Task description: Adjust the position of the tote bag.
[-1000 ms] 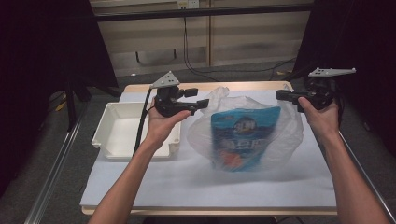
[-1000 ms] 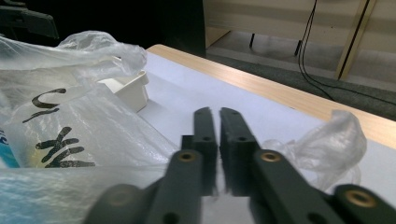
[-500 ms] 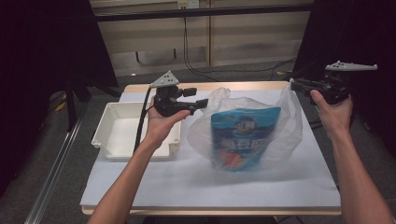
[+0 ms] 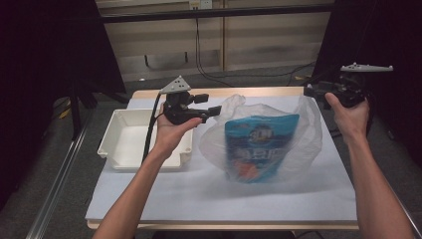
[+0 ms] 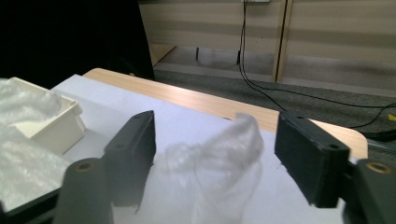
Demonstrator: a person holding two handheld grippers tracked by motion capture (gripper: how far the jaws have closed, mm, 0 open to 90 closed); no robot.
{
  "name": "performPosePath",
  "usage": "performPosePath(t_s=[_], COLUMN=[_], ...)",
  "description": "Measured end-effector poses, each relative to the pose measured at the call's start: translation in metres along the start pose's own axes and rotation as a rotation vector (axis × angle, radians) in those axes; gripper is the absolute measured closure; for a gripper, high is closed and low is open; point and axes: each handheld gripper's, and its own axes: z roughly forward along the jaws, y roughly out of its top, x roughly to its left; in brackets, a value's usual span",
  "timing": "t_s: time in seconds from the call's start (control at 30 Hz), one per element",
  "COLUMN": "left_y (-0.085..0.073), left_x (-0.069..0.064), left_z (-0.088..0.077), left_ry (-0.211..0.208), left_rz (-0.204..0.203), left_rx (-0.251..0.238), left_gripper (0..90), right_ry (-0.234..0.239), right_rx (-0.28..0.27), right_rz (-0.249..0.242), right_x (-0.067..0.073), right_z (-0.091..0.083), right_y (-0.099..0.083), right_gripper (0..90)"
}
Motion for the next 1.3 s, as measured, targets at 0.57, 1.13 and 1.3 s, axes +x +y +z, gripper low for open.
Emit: performPosePath(t_s=[0.57, 1.13, 1.3], left_y=[0.000, 0.004, 0.004], left_x=[0.003, -0.020, -0.021], left_z=[-0.004, -0.013, -0.013], left_ry=[-0.001, -0.104, -0.079], left_rz=[-0.003, -0.004, -0.008], left_rx=[-0.010, -0.069, -0.076], left_gripper=[31.2, 32.9, 33.4], right_ry=[0.089, 0.121, 0.137], right_rx=[0.080, -0.023, -0.046], right_rz=[0.011, -0.072, -0.084], right_x=[0.004, 0.014, 0.022], right_z=[0.024, -0.027, -0.040], right_y=[-0.007, -0.011, -0.008], right_gripper=[83.1, 90.0, 90.0])
